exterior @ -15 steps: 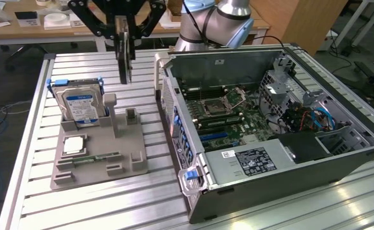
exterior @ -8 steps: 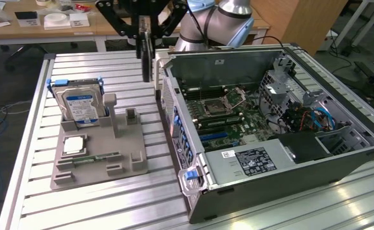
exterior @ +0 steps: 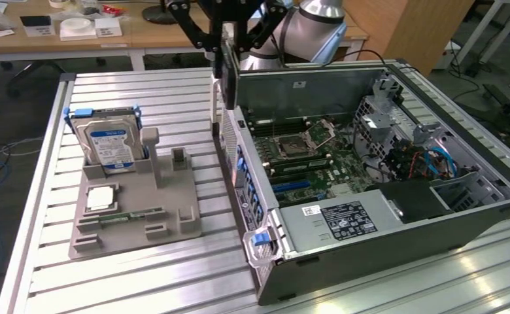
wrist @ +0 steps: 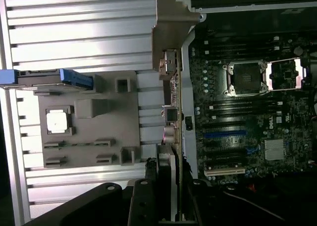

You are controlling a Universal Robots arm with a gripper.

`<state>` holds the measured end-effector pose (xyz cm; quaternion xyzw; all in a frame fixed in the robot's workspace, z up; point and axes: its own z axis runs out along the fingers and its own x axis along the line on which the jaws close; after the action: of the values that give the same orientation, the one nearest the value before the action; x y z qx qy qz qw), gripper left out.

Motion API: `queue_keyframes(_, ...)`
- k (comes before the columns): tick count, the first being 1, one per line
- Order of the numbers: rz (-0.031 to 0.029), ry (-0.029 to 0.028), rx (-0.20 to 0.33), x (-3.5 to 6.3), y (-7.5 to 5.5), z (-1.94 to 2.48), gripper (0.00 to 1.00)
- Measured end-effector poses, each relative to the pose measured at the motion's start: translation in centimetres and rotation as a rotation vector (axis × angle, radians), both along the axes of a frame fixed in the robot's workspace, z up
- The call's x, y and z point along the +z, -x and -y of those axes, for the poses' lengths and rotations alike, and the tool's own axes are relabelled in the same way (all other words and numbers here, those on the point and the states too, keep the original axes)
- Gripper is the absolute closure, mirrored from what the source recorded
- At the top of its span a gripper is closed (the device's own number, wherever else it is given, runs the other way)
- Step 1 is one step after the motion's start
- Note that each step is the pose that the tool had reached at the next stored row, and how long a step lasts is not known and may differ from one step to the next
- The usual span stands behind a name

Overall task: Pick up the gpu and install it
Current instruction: 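Pick up the gpu and move the gpu toward the slot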

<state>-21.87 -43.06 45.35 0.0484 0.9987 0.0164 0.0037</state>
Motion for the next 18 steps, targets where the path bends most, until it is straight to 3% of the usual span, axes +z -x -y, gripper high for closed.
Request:
queue_keyframes(1,0.0000,-0.0023,0.001,0.00,-0.3,0.00,0.72)
queue_keyframes(3,0.0000,-0.0127,0.007,-0.01,-0.6,0.01,0.72)
queue_keyframes(4,0.0001,-0.0146,0.016,-0.03,-0.6,0.00,0.72)
queue_keyframes(9,-0.0007,-0.0148,0.078,-0.16,-0.9,0.00,0.72)
queue_keyframes(18,-0.0007,-0.0149,0.094,-0.23,-4.6,0.00,0.72)
